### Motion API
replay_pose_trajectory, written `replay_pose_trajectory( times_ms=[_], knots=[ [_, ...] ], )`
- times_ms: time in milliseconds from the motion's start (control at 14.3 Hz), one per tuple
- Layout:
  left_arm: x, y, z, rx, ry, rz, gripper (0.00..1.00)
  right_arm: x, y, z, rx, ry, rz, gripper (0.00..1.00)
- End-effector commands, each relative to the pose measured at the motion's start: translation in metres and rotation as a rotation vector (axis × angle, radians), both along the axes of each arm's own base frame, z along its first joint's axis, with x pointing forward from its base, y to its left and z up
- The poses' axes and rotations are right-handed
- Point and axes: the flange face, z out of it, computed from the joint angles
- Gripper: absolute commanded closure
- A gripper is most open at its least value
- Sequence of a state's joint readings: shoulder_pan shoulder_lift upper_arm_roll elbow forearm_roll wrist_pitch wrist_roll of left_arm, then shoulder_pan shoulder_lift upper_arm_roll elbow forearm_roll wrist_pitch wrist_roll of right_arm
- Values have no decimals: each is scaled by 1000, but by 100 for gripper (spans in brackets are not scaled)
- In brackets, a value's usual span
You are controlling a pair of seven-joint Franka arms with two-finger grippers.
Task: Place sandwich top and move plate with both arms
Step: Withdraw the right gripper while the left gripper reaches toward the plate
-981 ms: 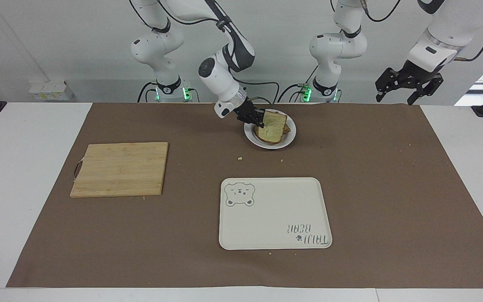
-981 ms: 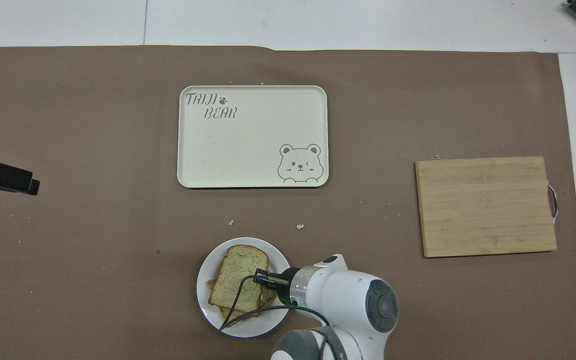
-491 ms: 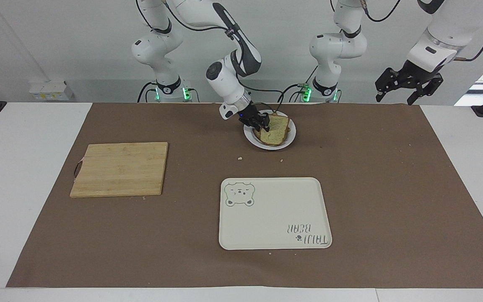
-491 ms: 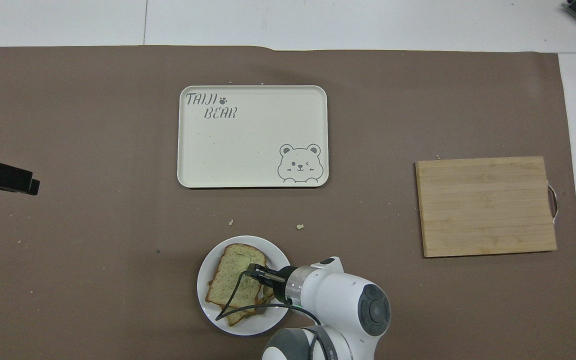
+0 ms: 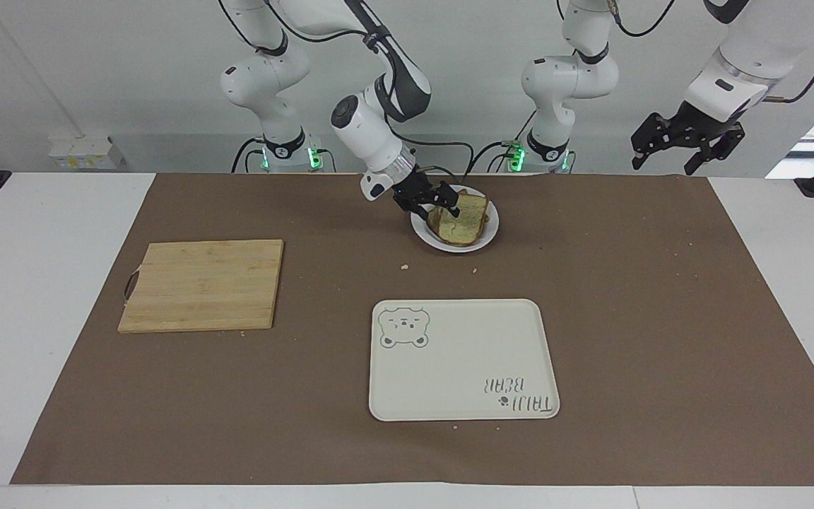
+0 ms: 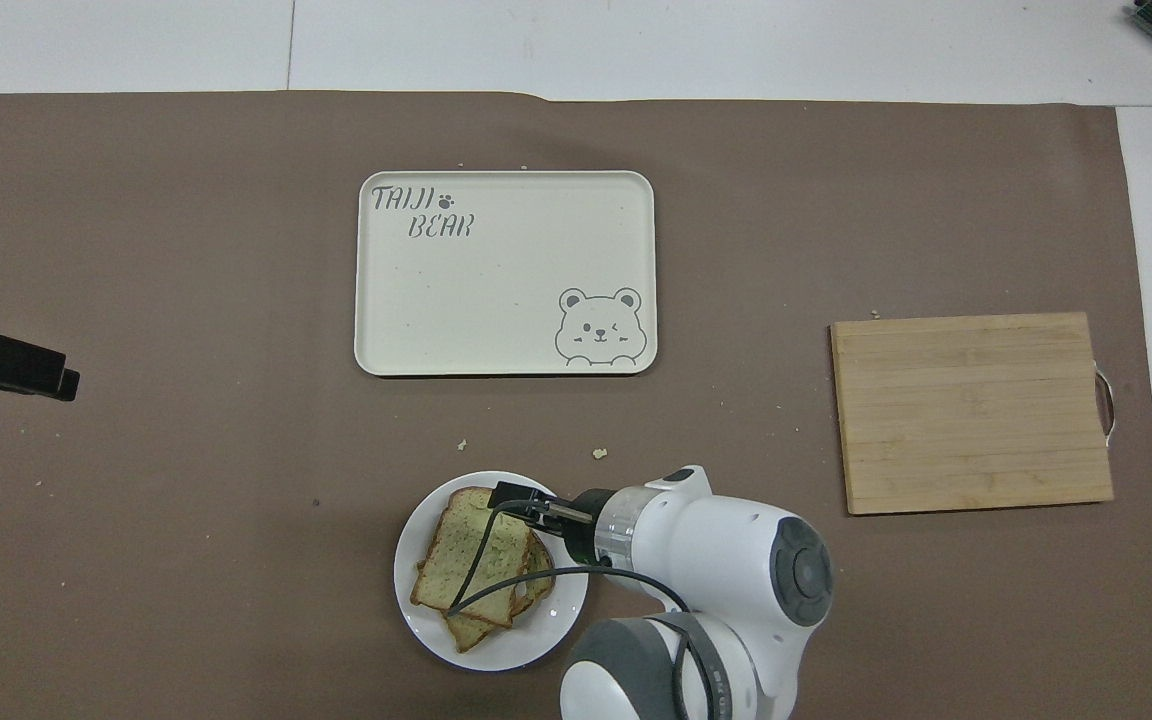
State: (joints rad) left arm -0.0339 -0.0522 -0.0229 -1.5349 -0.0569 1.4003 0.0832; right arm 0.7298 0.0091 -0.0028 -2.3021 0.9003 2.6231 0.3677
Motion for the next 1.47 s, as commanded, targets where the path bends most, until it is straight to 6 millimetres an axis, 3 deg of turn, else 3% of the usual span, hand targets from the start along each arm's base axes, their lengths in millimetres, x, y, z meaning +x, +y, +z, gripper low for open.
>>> replay_pose_trajectory(
  times_ms=[0, 280, 701, 841, 1121, 1402],
  knots=[
    [-15, -3, 6, -31, 23, 30, 0, 24, -14, 26, -36, -17, 75, 0],
    [-41, -8, -53, -195, 60, 35, 0, 51, -41, 60, -143, -40, 196, 0],
    [-85, -22, -181, -417, 4, 79, 0, 90, -98, 117, -394, -37, 328, 0],
    [-100, -24, -224, -510, 26, 69, 0, 102, -125, 135, -478, -37, 336, 0],
    [-132, -20, -285, -667, 39, 43, 0, 124, -192, 179, -593, -48, 391, 0],
    [-151, -19, -326, -762, 5, 82, 0, 131, -265, 215, -628, -18, 409, 0]
  ],
)
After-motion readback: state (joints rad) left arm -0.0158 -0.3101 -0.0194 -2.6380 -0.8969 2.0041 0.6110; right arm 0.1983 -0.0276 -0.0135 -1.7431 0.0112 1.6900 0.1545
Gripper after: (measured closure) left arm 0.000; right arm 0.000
